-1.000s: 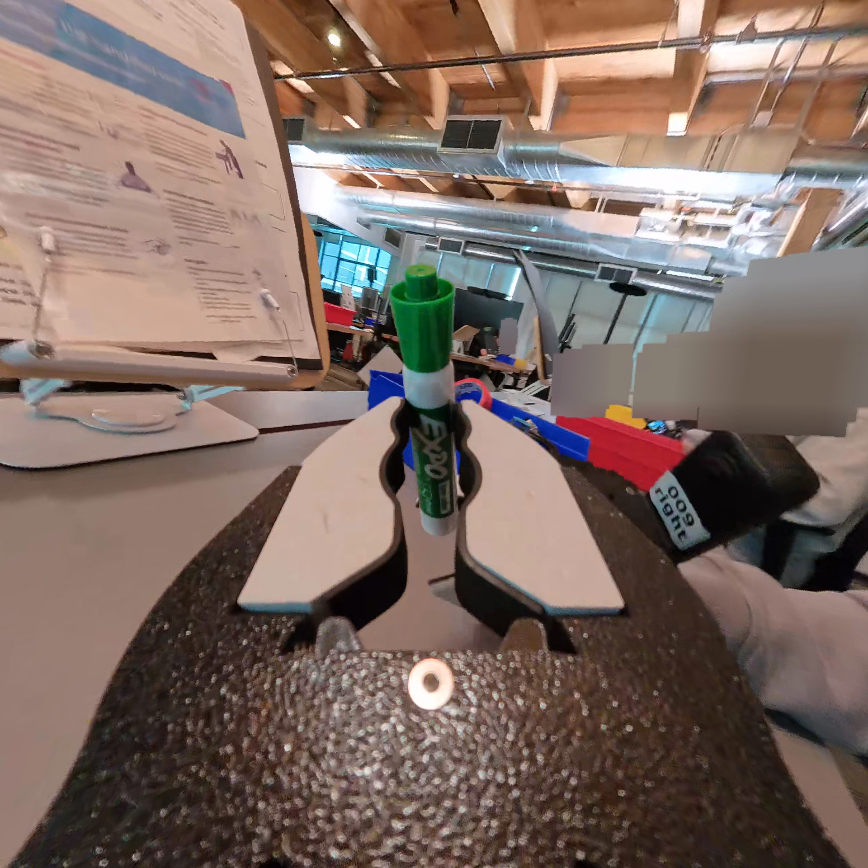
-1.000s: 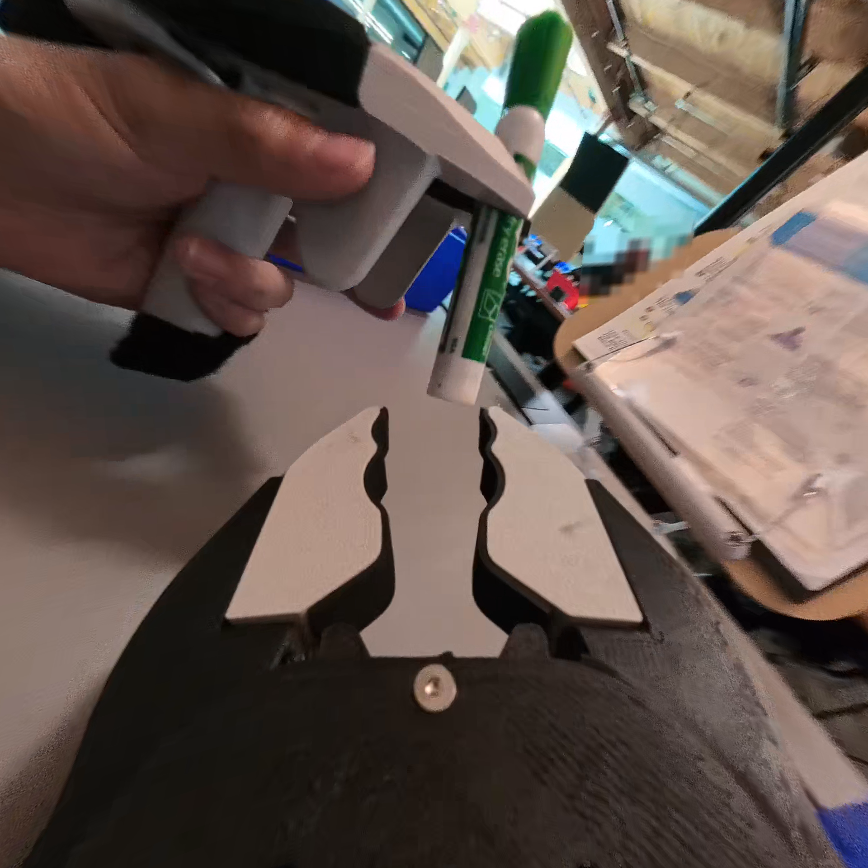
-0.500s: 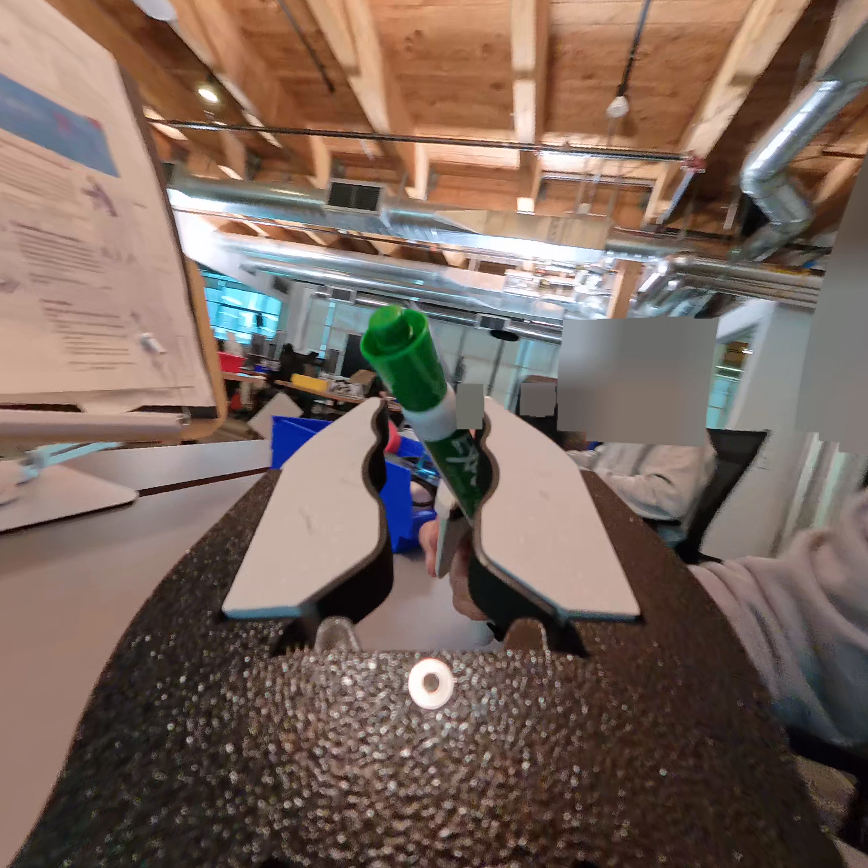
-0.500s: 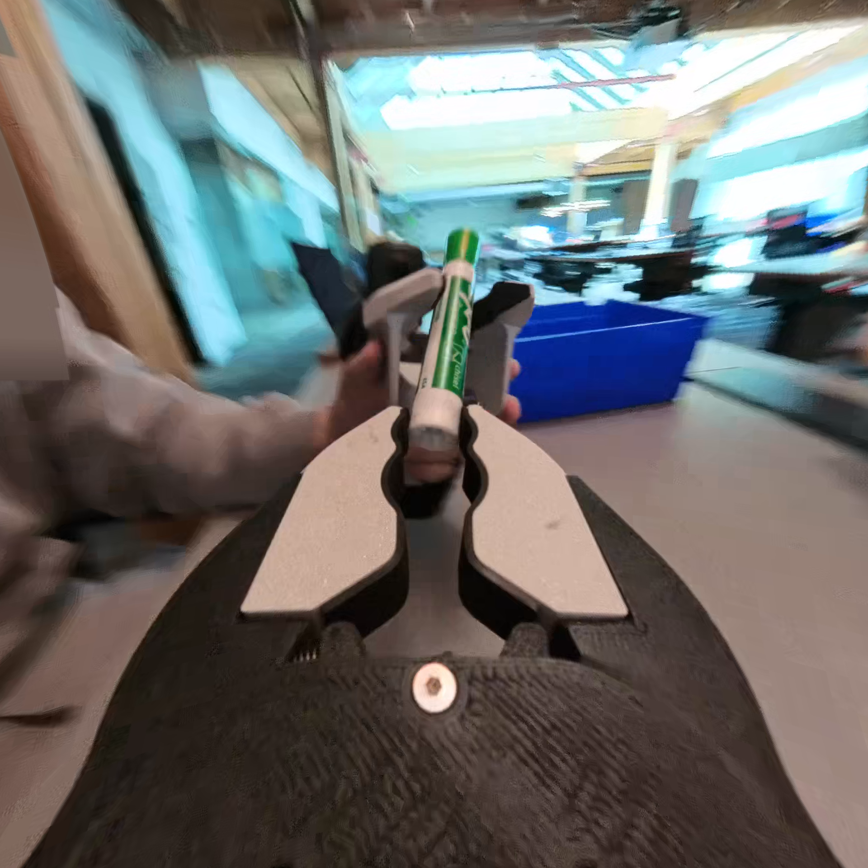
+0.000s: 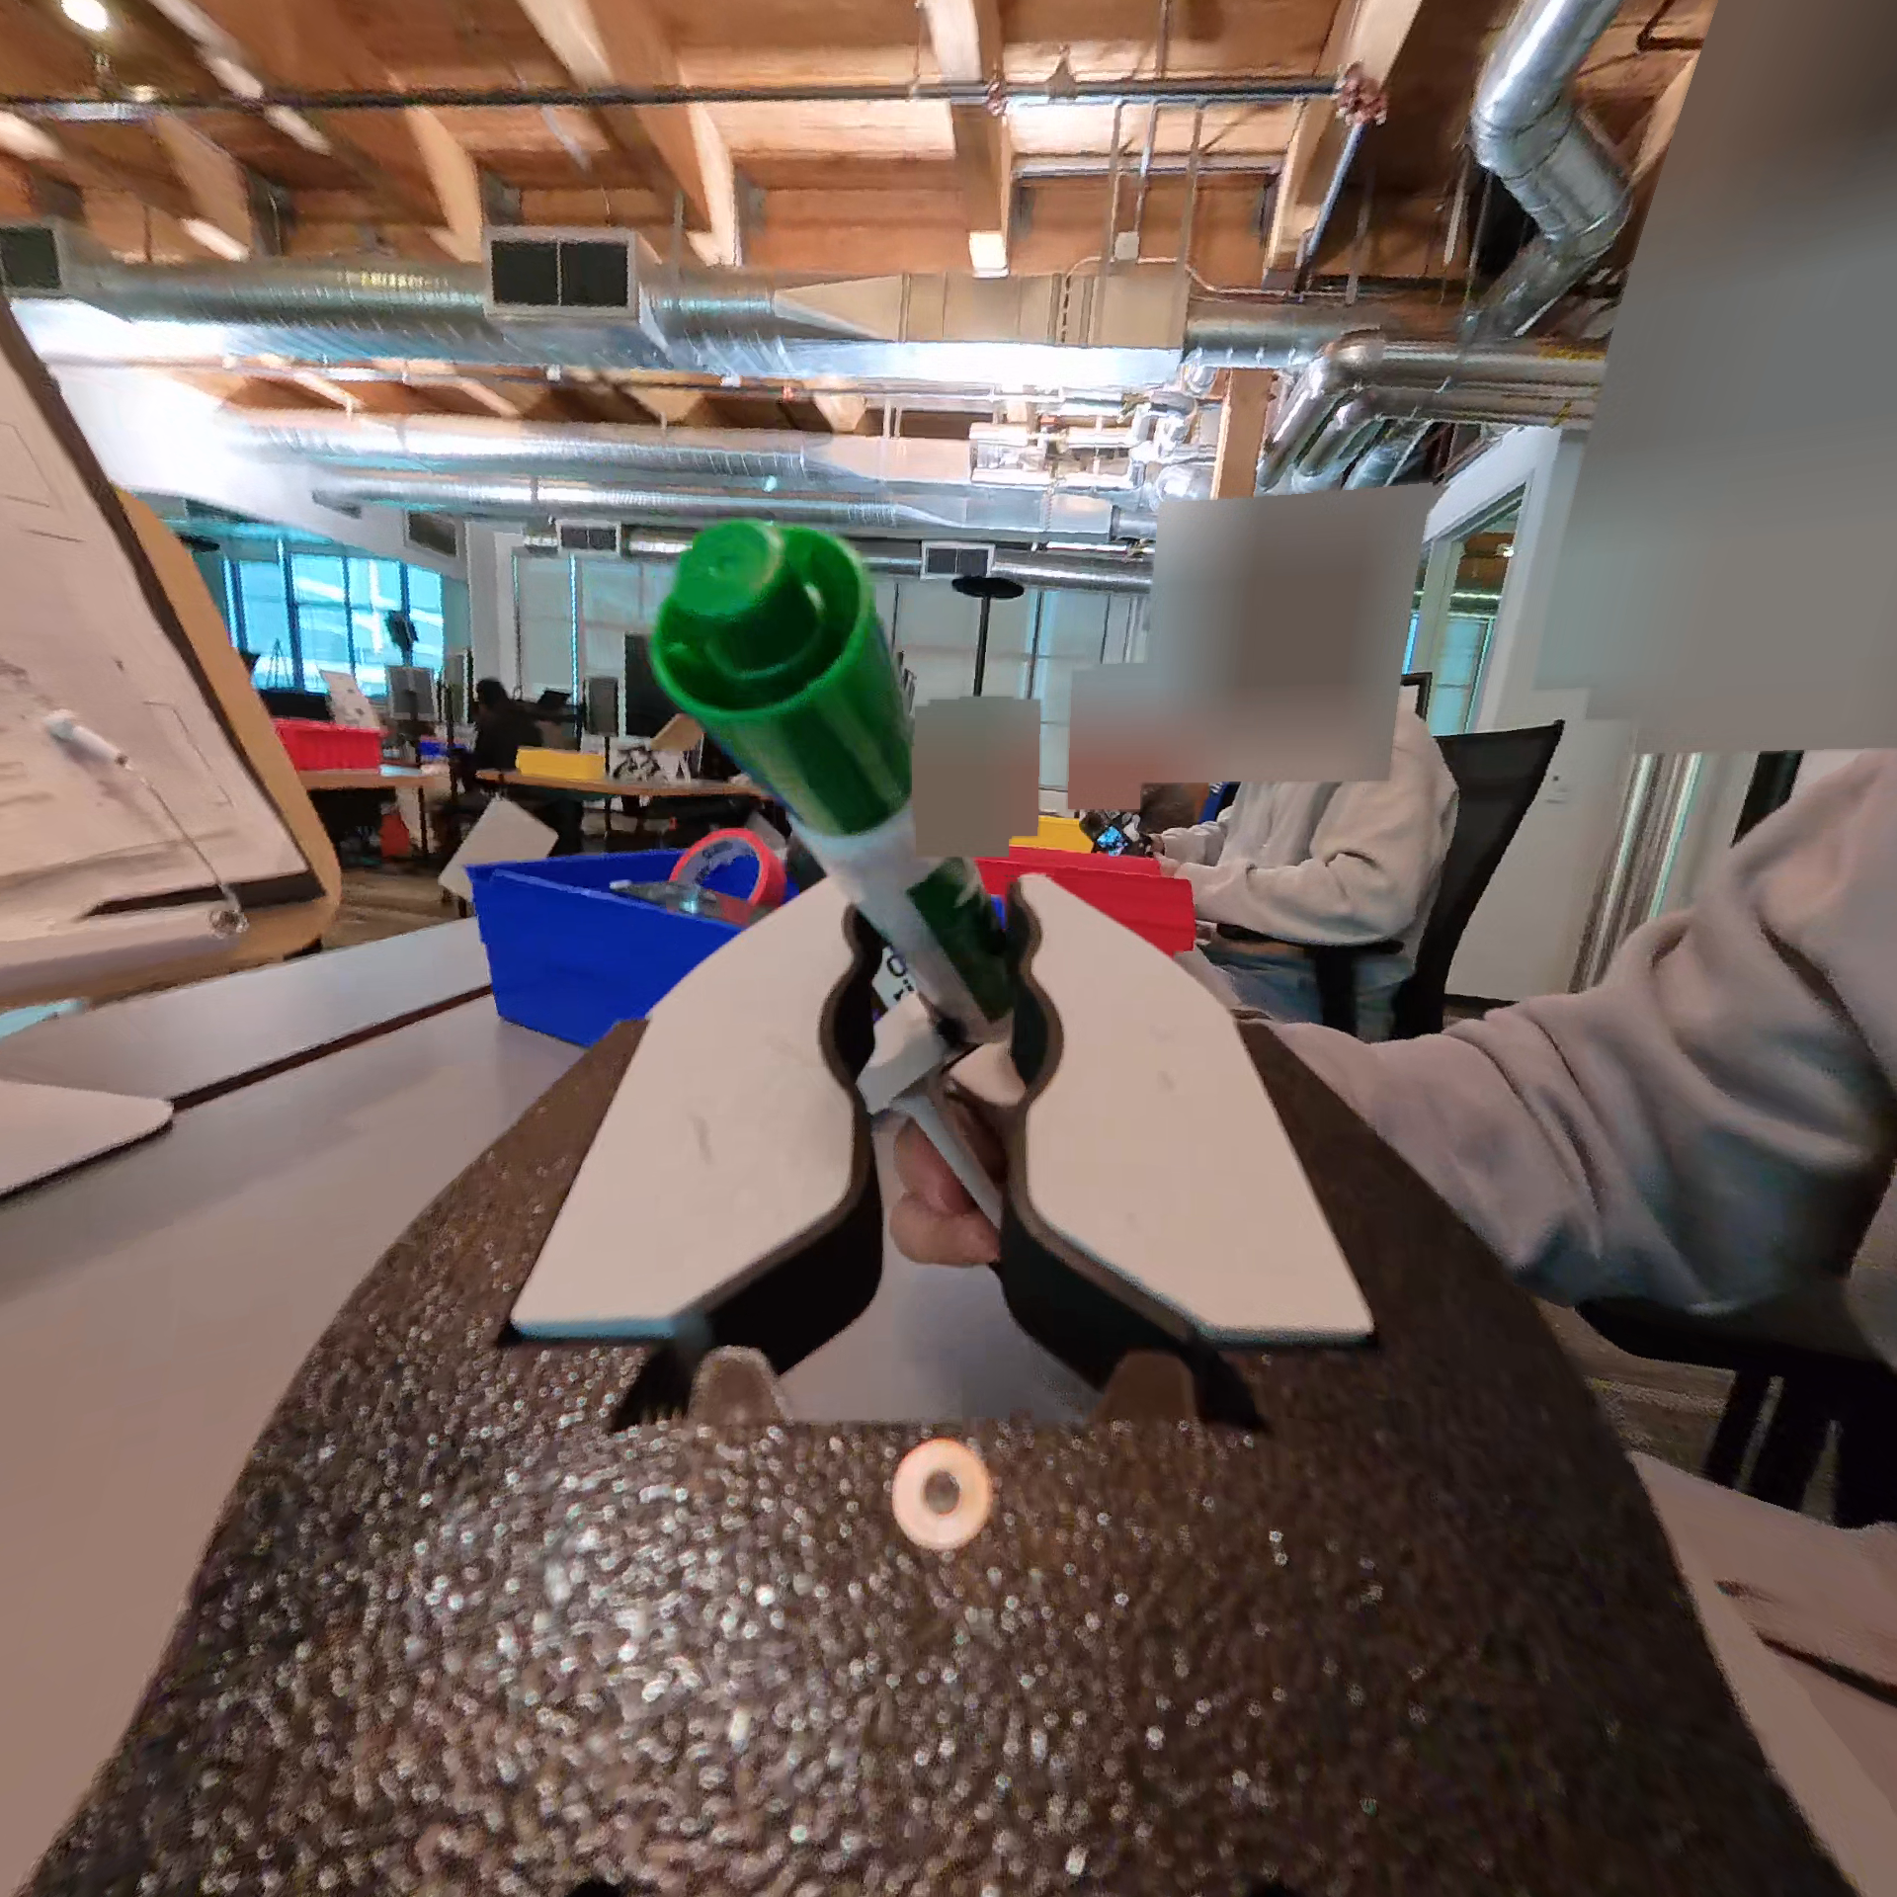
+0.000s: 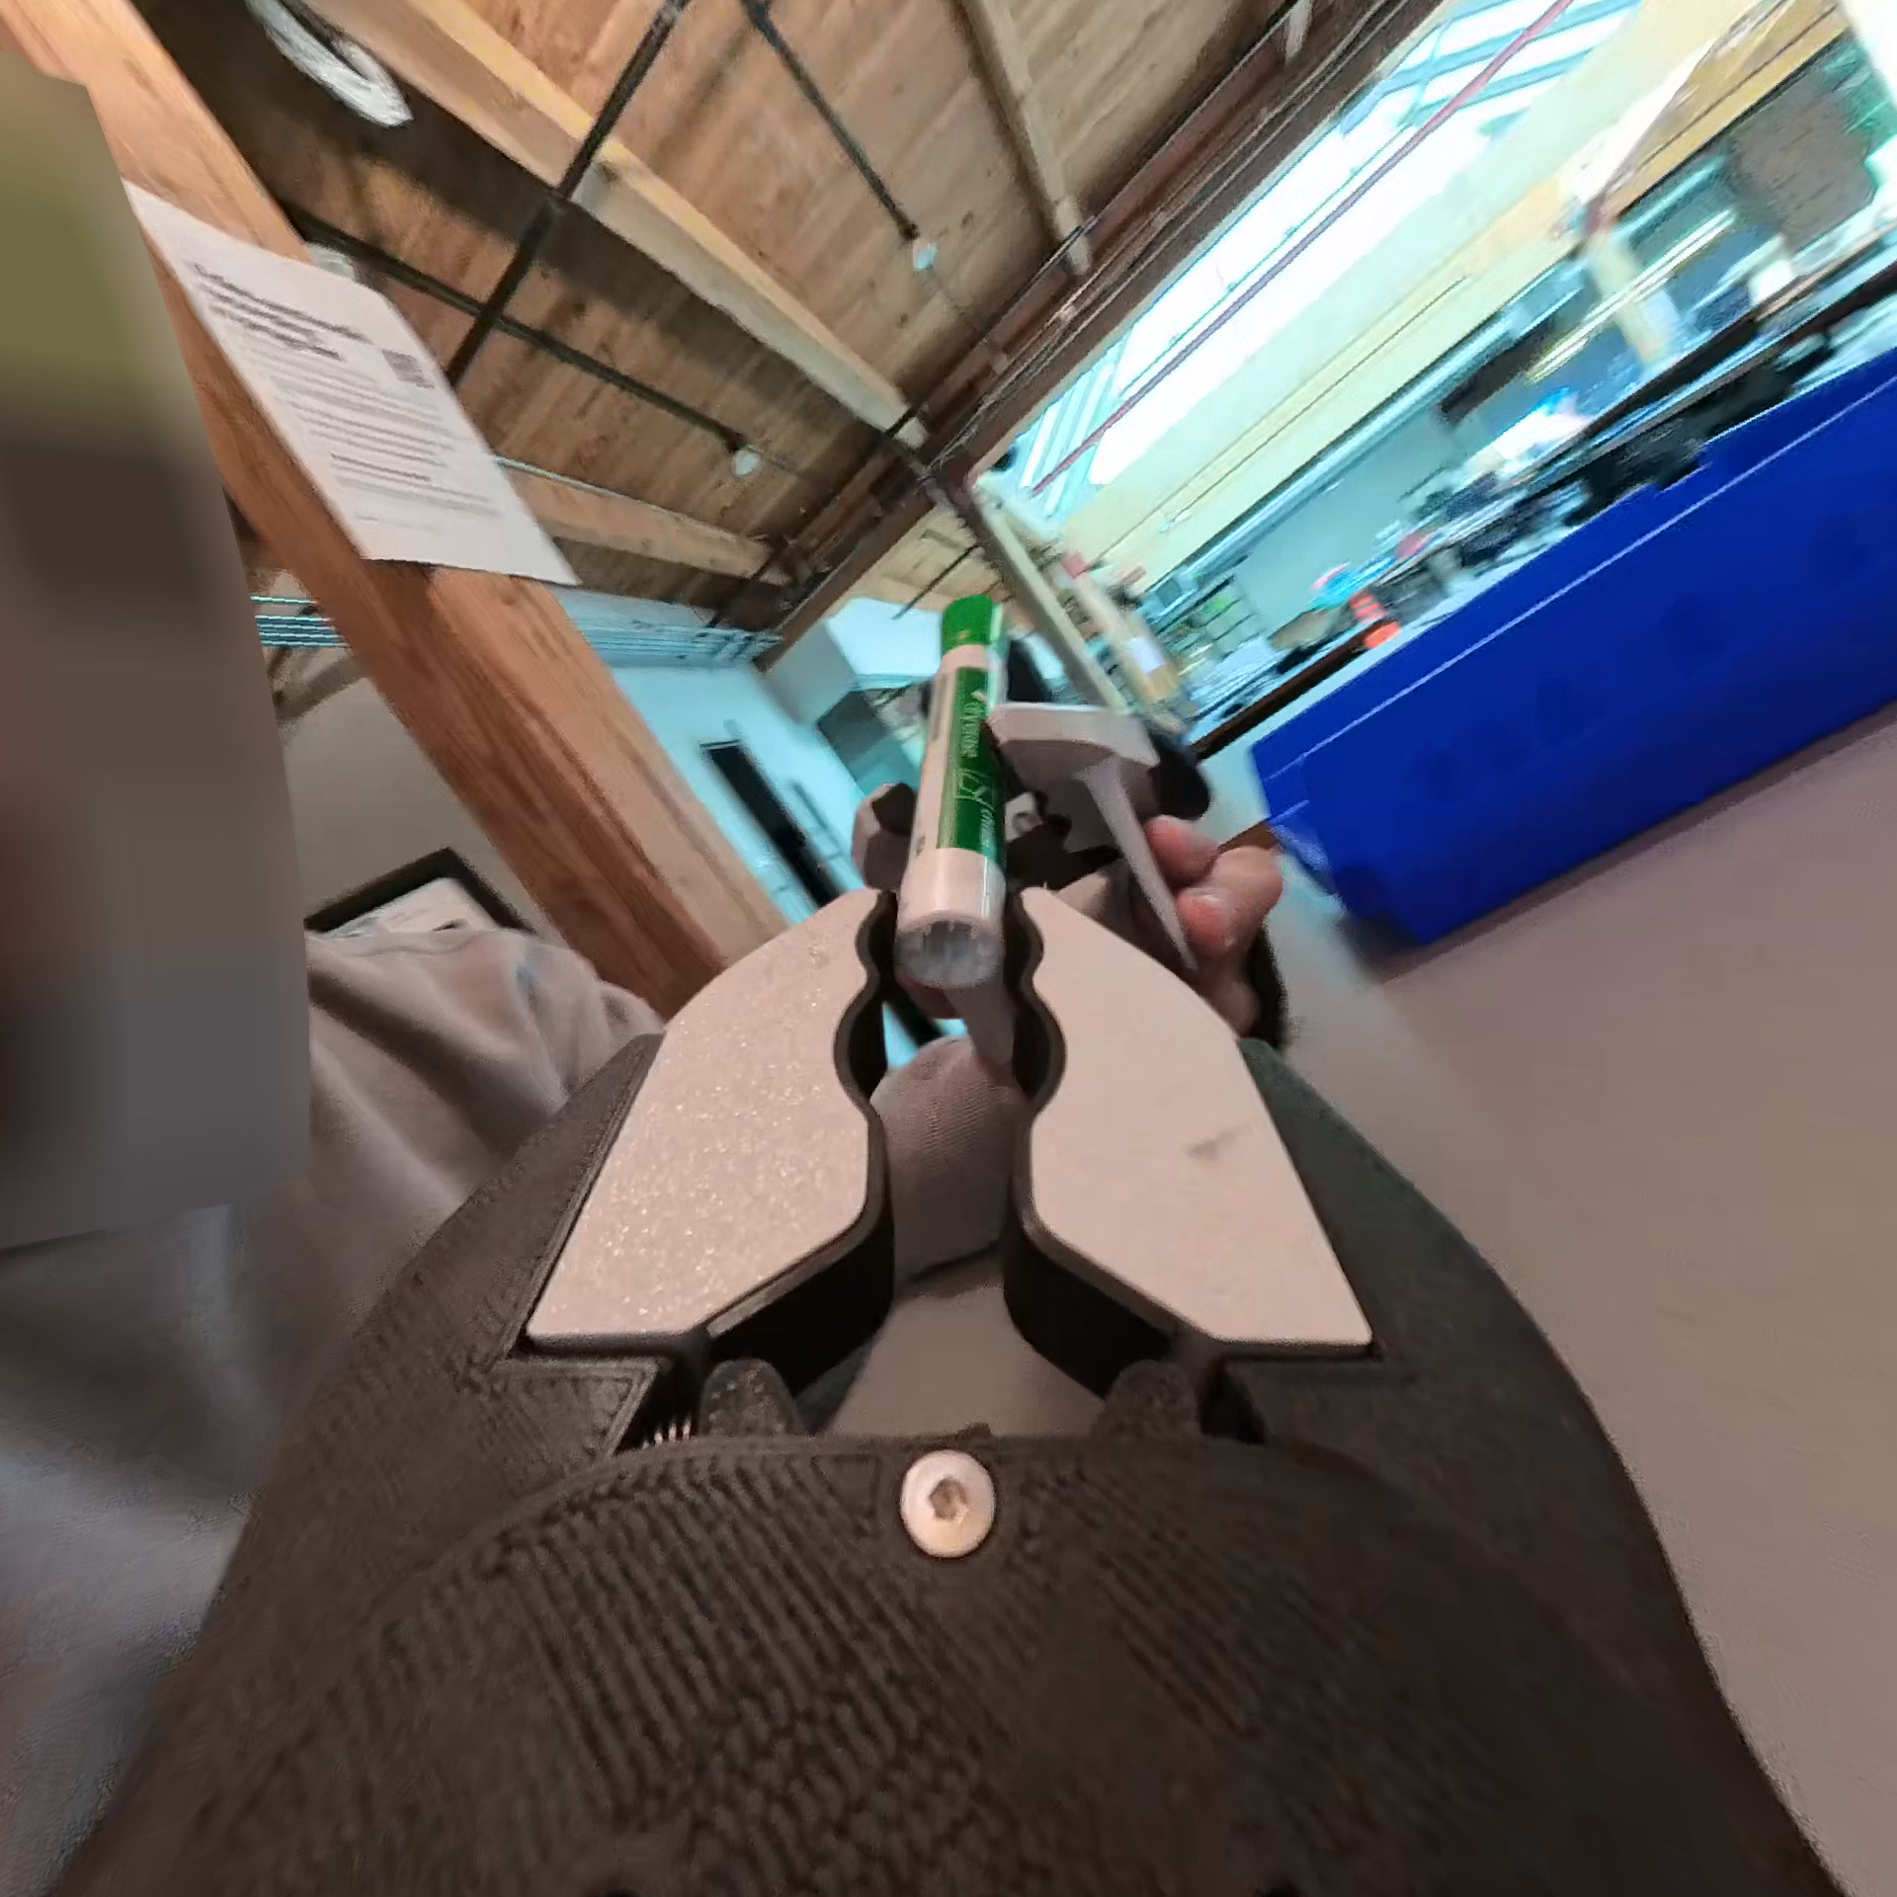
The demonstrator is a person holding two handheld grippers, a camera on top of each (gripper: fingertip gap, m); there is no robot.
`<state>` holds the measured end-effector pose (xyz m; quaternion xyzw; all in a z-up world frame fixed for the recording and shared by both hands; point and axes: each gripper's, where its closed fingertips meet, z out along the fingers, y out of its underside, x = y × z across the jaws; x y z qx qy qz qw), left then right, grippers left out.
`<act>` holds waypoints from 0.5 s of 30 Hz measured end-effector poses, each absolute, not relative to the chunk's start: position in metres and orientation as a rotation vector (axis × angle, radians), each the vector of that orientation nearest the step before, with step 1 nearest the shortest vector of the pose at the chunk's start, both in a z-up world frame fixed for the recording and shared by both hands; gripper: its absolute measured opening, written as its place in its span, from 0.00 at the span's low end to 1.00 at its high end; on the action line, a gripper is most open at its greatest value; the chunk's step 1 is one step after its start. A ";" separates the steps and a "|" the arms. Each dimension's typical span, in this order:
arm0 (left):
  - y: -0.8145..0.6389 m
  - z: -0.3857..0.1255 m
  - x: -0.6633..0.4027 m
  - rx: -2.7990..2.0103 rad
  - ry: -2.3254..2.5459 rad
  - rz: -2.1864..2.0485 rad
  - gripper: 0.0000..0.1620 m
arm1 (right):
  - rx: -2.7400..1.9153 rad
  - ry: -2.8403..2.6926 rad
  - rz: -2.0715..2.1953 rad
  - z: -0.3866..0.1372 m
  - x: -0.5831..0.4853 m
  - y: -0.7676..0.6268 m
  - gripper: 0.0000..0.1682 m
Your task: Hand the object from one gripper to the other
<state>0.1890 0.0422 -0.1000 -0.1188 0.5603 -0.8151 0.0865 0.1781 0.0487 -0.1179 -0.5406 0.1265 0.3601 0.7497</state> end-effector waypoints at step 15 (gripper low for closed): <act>0.042 -0.131 0.223 -0.862 1.798 -2.375 0.12 | -1.620 -0.179 -0.925 -0.159 0.221 0.051 0.13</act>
